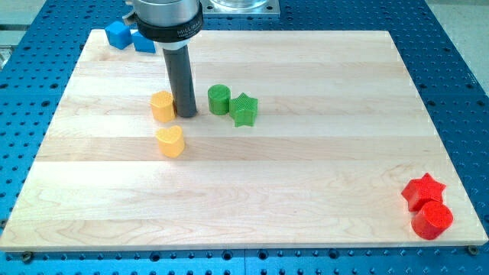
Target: Push the yellow blocks to the bottom center of the board
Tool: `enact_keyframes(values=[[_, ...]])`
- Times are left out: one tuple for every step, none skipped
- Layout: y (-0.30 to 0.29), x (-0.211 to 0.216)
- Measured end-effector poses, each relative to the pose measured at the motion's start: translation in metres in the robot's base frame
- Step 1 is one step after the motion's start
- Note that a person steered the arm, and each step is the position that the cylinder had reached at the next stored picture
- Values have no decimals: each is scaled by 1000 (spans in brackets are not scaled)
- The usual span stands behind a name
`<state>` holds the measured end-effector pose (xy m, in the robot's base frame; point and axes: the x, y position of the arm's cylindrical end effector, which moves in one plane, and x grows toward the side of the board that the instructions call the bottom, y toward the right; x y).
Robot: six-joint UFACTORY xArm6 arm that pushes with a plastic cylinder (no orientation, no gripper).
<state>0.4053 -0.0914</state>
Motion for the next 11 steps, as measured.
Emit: enact_keyframes(values=[[-3,0],[-7,-23],[-23,-33],[-46,-20],[-68,14],[-32,44],[10,65],[19,86],[-1,133],[-13,79],[-74,125]])
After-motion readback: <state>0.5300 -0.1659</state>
